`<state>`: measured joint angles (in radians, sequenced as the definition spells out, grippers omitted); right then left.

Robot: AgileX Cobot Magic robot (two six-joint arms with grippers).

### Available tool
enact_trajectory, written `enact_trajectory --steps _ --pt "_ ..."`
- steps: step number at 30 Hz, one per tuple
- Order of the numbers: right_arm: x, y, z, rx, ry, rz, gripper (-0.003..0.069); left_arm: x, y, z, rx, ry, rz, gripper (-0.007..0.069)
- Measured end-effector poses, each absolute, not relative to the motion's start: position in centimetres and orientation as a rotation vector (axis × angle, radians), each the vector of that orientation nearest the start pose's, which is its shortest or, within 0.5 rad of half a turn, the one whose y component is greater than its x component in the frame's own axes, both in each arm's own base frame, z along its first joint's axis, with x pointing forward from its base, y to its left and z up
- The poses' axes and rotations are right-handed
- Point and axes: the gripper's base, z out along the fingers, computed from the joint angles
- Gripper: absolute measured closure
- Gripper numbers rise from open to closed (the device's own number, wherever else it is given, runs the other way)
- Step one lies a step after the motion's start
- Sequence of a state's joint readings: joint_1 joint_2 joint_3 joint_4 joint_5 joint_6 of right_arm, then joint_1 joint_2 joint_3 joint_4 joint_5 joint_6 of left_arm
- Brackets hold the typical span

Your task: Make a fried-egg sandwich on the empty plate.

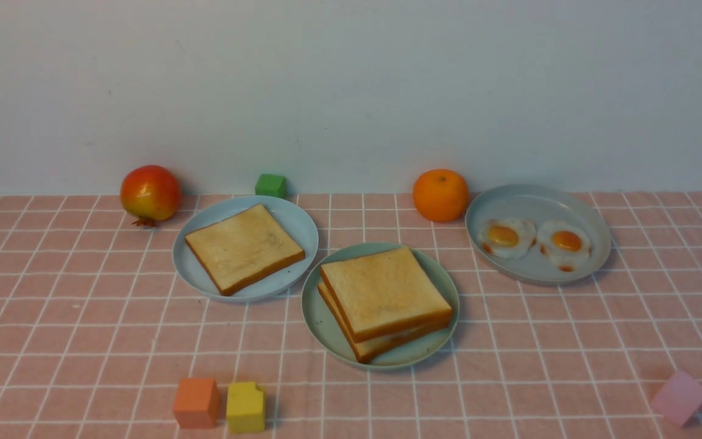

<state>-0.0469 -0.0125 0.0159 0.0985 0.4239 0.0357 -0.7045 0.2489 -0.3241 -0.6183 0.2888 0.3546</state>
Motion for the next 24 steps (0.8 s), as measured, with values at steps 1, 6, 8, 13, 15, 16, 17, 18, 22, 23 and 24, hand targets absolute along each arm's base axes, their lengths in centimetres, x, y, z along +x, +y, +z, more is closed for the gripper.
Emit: enact_trajectory --steps 1,6,8,13,15,16,17,18,22,23,24 --pt "5.11 0.14 17.09 0.136 1.902 0.092 0.0666 4.29 -5.63 28.53 0.520 1.637 -0.851 0.0612" --pt "5.11 0.14 17.10 0.134 1.901 0.092 0.0666 4.29 -5.64 28.52 0.521 1.638 -0.852 0.0612" --pt "5.11 0.14 17.10 0.134 1.901 0.092 0.0666 4.29 -5.64 28.52 0.521 1.638 -0.852 0.0612" --pt "5.12 0.14 17.07 0.135 1.901 0.091 0.0666 4.28 -5.64 28.52 0.521 1.638 -0.852 0.0612" --pt "5.12 0.14 17.07 0.135 1.901 0.091 0.0666 4.28 -5.64 28.52 0.521 1.638 -0.852 0.0612" --pt "5.12 0.14 17.07 0.135 1.901 0.091 0.0665 4.28 -5.64 28.52 0.521 1.638 -0.852 0.0612" --pt "5.12 0.14 17.07 0.134 1.901 0.091 0.0665 4.28 -5.64 28.52 0.521 1.638 -0.852 0.0612" --pt "5.12 0.14 17.07 0.134 1.901 0.091 0.0664 4.28 -5.64 28.52 0.521 1.638 -0.852 0.0612" --pt "5.12 0.14 17.07 0.131 1.901 0.089 0.0662 4.28 -5.64 28.52 0.521 1.638 -0.852 0.0612" --pt "5.12 0.14 17.07 0.131 1.901 0.089 0.0662 4.28 -5.64 28.52 0.521 1.638 -0.852 0.0612" --pt "5.12 0.14 17.07 0.131 1.901 0.089 0.0662 4.28 -5.64 28.52 0.521 1.638 -0.852 0.0612"
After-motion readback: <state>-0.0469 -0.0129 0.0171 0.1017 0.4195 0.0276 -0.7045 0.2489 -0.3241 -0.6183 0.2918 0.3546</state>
